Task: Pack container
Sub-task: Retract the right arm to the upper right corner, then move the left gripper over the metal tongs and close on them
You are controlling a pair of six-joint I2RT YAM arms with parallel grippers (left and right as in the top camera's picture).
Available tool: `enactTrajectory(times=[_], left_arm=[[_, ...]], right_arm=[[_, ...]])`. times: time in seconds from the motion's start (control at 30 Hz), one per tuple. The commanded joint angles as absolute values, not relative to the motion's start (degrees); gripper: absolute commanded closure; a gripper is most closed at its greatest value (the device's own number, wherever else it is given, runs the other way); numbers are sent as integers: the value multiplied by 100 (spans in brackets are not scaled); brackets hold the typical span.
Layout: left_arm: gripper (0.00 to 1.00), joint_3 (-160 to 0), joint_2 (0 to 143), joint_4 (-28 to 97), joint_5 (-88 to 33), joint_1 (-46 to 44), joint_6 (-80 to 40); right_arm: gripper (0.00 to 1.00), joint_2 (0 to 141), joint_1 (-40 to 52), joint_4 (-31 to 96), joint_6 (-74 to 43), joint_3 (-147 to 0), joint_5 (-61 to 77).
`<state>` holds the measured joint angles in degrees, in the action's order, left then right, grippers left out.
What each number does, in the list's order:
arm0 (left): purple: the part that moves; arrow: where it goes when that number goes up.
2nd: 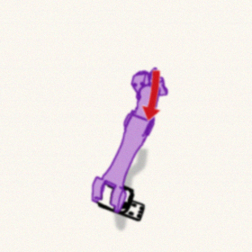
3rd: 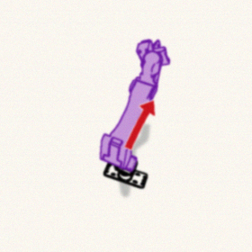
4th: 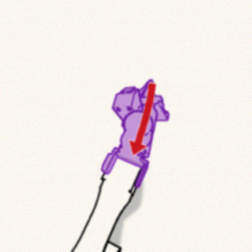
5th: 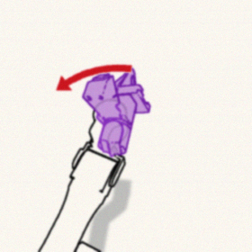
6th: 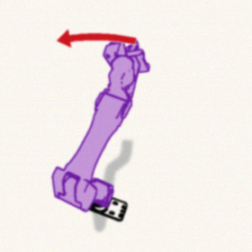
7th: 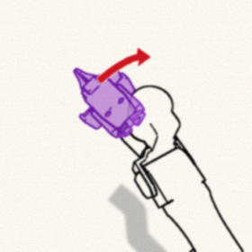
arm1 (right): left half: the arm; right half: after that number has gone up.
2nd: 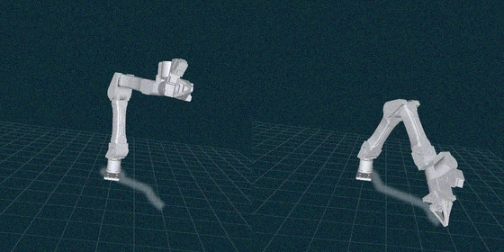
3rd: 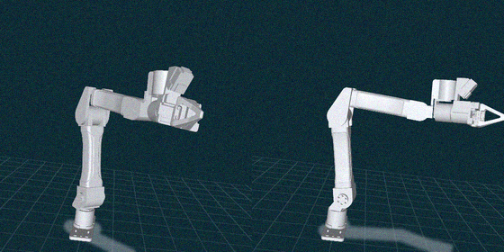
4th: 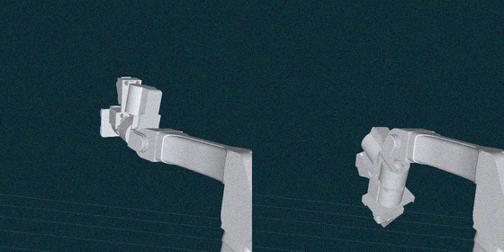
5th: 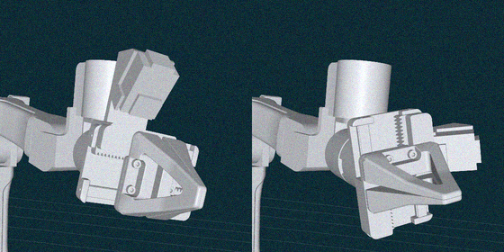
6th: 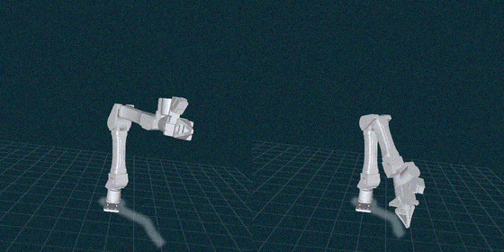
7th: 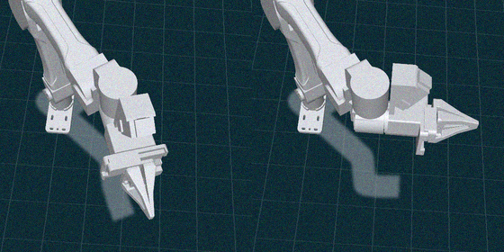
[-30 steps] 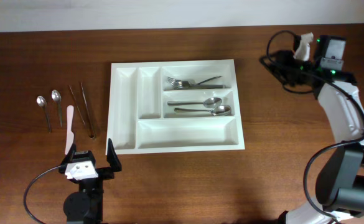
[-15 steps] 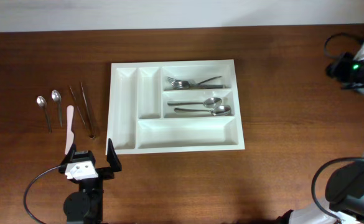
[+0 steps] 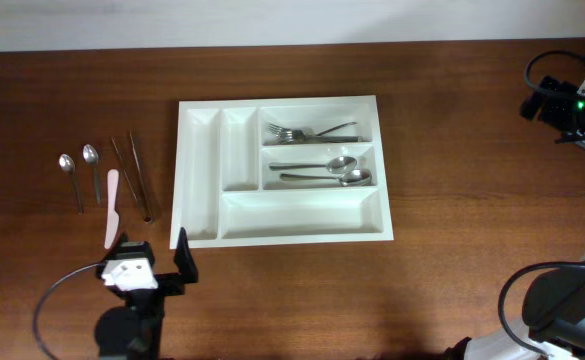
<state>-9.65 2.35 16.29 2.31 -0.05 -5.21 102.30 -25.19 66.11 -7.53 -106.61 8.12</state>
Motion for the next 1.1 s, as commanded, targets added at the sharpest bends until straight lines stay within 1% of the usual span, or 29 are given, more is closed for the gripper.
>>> enactTrajectory(times=[0.0, 0.1, 0.23, 0.3, 0.4, 0.47, 0.6, 0.67, 0.87, 0.93, 1.07], left_arm=[[1, -2029, 681, 2196, 735, -32, -617], [1, -3074, 1608, 3024, 1223, -32, -609], [1, -4440, 3301, 3841, 1334, -16, -117], [1, -5096, 4224, 4154, 1334, 104, 106], [1, -6149, 5649, 4512, 1308, 528, 115], [1, -6698, 6372, 4624, 1131, 834, 113], [1, -7620, 7734, 4674, 327, 1323, 110], [1, -7843, 8191, 4729, 73, 1380, 113], [1, -7878, 9146, 4812, -139, 1376, -34], [1, -7878, 9397, 4919, -89, 1378, -257], [1, -7878, 9839, 5081, 235, 1378, -1398]], right_arm=[[1, 10195, -2515, 6624, -729, -10680, 722], [2, 10195, -2515, 6624, -729, -10680, 720], [1, 10195, -2515, 6624, -729, -10680, 722], [1, 10195, -2515, 6624, -729, -10680, 722], [1, 10195, -2515, 6624, -729, -10680, 720], [1, 10195, -2515, 6624, -729, -10680, 722], [1, 10195, -2515, 6624, -729, -10680, 722], [1, 10195, -2515, 6624, -729, -10680, 720], [1, 10195, -2515, 6624, -729, -10680, 722], [1, 10195, -2515, 6624, -729, -10680, 720], [1, 10195, -2515, 6624, -729, -10680, 722]])
